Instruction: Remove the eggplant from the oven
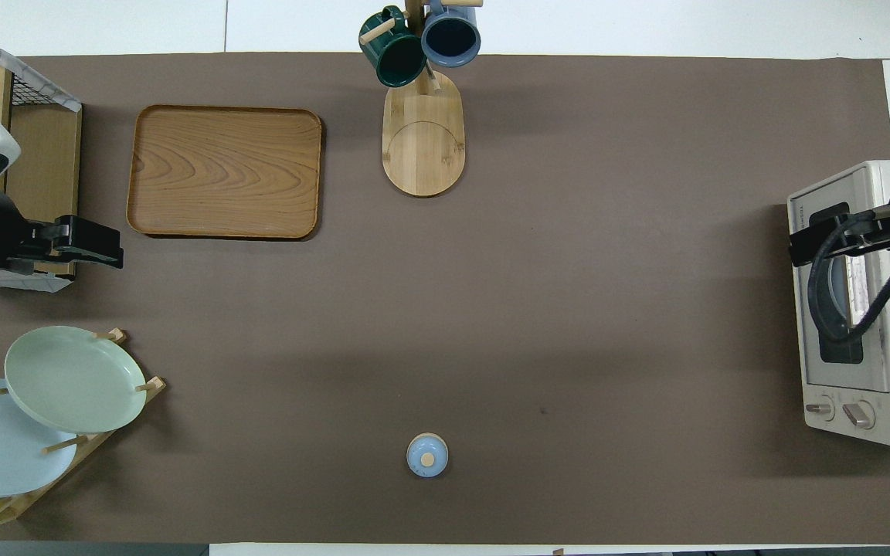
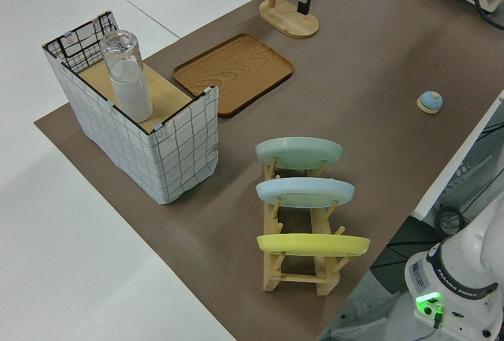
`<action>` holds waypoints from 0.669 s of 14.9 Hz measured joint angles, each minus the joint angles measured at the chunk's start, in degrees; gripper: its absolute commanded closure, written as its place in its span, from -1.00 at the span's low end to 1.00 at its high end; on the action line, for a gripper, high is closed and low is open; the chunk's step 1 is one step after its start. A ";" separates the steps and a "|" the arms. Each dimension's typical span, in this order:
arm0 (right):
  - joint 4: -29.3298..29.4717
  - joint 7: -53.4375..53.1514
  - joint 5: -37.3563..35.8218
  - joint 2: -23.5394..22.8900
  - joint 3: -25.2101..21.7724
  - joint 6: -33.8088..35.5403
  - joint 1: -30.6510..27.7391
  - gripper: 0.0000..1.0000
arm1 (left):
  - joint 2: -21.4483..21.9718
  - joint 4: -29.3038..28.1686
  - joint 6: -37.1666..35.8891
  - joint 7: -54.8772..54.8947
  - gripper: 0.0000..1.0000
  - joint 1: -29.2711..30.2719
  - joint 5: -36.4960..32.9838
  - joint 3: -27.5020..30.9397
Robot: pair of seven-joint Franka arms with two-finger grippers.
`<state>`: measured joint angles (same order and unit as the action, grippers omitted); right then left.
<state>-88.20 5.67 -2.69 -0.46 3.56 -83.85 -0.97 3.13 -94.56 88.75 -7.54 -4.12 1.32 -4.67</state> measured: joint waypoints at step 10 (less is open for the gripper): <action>-0.07 0.00 0.00 -0.03 -0.01 0.00 -0.12 -0.06 | 0.00 0.00 0.00 0.00 -1.00 0.00 0.00 0.00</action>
<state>-88.28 5.68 -2.69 -0.49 3.55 -83.85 -1.09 3.13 -94.56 88.75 -7.54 -4.12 1.32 -4.67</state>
